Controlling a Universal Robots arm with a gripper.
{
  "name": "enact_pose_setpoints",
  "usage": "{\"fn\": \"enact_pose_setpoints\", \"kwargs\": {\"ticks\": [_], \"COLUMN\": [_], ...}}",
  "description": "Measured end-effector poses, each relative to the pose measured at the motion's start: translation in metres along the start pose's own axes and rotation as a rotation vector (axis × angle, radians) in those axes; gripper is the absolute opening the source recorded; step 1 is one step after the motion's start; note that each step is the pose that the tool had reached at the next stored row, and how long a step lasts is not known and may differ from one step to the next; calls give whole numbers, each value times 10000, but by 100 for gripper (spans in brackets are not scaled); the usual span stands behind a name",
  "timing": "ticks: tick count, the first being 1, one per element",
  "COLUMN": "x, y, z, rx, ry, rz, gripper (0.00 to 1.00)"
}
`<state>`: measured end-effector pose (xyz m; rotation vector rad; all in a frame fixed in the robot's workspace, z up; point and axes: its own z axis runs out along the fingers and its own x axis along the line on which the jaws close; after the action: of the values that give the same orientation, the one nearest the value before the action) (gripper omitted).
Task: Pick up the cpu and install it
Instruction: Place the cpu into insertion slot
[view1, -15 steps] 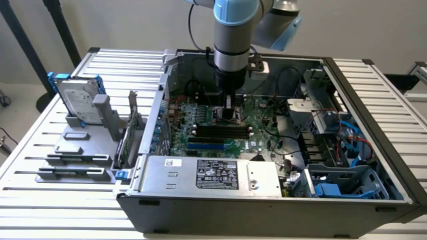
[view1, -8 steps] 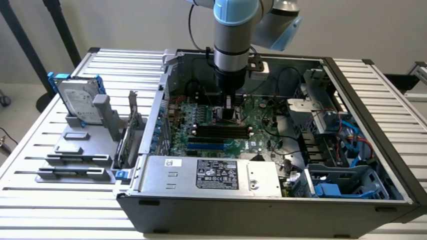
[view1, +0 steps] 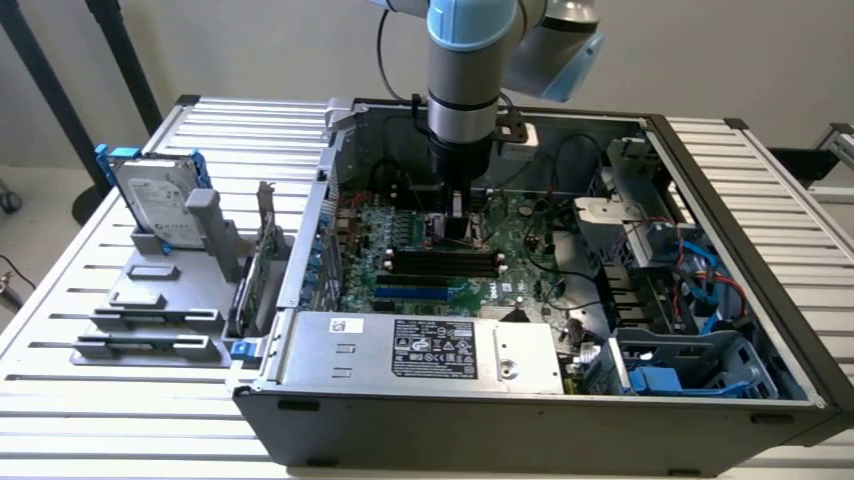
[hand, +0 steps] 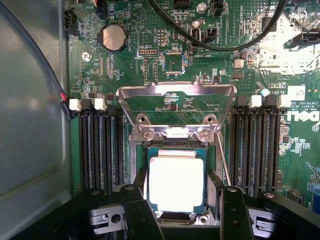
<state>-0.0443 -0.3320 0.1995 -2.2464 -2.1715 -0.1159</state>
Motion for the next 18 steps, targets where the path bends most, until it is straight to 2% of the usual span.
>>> {"fn": "enact_pose_setpoints", "kwargs": {"ticks": [7,12,18], "x": [4,13,17], "y": [1,0,0], "z": [5,14,21], "rx": [-1,-3,-2], "ry": [-21,-63,-86], "rz": [-1,-3,-4], "gripper": [55,55,55]}}
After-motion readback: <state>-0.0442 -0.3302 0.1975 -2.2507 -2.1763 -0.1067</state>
